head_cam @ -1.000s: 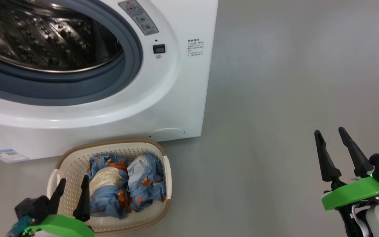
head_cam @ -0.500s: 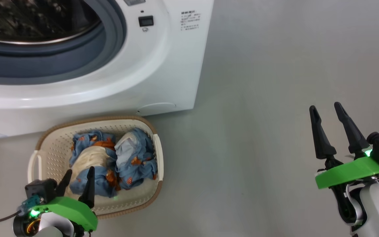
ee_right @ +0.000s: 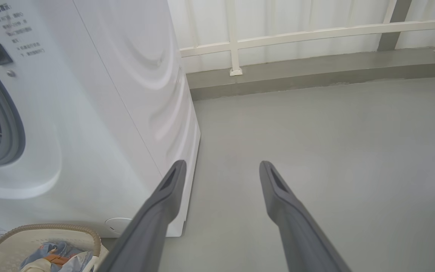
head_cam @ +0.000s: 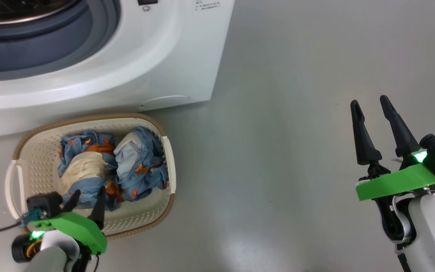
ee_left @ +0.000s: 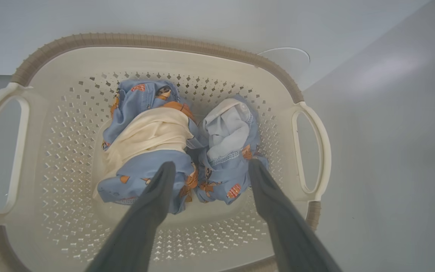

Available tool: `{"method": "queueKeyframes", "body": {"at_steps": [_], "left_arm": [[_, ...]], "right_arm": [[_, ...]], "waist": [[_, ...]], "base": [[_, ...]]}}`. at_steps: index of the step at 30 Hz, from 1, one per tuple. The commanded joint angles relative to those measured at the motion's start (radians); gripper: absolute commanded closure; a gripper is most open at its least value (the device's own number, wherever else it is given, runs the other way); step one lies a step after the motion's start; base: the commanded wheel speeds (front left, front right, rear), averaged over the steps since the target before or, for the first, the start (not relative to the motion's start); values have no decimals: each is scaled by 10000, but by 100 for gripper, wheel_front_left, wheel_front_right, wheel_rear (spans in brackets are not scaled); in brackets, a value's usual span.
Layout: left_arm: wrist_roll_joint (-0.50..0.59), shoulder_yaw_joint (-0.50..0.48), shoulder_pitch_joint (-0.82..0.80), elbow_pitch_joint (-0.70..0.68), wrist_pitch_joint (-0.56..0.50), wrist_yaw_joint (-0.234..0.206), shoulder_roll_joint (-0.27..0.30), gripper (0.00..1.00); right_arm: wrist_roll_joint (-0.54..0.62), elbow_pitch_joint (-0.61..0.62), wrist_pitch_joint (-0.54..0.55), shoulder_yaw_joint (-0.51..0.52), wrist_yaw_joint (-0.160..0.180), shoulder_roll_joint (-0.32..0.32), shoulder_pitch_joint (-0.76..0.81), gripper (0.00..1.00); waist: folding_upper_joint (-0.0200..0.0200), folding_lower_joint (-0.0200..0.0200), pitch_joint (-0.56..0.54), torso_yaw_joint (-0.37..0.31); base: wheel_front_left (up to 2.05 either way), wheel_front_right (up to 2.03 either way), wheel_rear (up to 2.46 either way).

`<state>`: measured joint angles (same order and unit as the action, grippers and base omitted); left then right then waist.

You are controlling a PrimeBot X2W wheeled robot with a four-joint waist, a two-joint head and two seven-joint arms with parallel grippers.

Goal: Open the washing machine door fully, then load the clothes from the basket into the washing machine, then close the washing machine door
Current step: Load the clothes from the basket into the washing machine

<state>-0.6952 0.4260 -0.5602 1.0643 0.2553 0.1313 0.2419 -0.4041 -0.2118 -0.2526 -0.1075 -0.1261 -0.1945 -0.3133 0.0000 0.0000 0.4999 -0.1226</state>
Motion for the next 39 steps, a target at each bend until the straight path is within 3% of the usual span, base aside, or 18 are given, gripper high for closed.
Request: {"method": "queueKeyframes", "body": {"at_steps": [1, 9, 21, 39], "left_arm": [[-189, -92, -261, 99, 0, -6, 472, 0], [-880, 731, -1176, 706, -240, -6, 972, 0], [-1079, 1129, -2665, 1866, -604, -22, 1494, 0], [-979, 1329, -3263, 2243, -1330, -738, 1828, 0]], "right_arm": [[127, 302, -92, -223, -46, -32, -82, 0], [166, 682, -92, -246, -46, 137, -384, 0], [344, 1309, -92, -229, -46, 227, -719, 0], [450, 1649, -92, -571, -46, 315, -909, 0]], "waist": [[0, 0, 271, -182], [0, 0, 1133, -547], [0, 0, 2405, -734], [0, 0, 2879, -922]], "base": [[0, 0, 0], [0, 0, 0], [0, 0, 0], [0, 0, 0]]}}
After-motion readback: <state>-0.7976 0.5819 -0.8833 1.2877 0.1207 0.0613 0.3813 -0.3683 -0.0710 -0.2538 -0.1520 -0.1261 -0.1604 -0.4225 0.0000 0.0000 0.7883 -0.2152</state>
